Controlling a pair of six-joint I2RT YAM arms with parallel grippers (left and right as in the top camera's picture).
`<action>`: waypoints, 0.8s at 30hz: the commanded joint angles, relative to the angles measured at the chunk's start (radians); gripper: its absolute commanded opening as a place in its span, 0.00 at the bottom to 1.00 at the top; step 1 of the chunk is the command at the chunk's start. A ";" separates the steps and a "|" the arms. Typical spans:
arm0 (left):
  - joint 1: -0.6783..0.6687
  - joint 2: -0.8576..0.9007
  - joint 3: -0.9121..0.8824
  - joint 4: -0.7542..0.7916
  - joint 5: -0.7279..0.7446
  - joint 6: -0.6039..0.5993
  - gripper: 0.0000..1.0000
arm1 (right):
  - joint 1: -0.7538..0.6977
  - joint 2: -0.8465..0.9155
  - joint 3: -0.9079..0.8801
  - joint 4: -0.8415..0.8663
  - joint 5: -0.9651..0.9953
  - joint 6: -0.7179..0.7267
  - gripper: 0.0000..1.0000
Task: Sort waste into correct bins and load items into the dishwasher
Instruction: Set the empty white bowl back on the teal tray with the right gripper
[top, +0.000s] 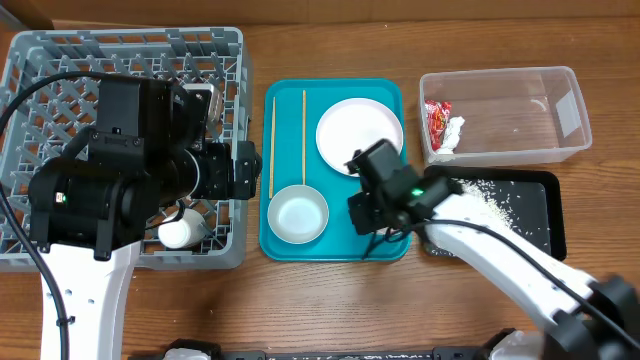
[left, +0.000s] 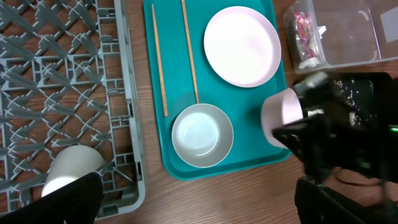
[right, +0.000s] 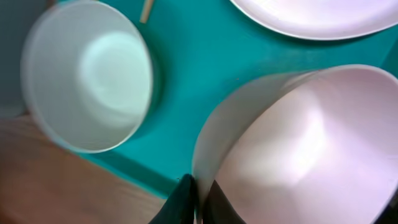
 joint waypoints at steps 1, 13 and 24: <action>0.003 0.002 0.013 0.001 -0.006 -0.003 1.00 | 0.009 0.093 0.016 0.039 0.101 -0.042 0.20; 0.003 0.002 0.013 0.001 -0.006 -0.003 1.00 | 0.009 -0.026 0.320 -0.177 0.048 0.021 0.51; 0.003 0.002 0.013 0.001 -0.006 -0.003 1.00 | -0.007 -0.444 0.416 -0.215 0.327 0.039 1.00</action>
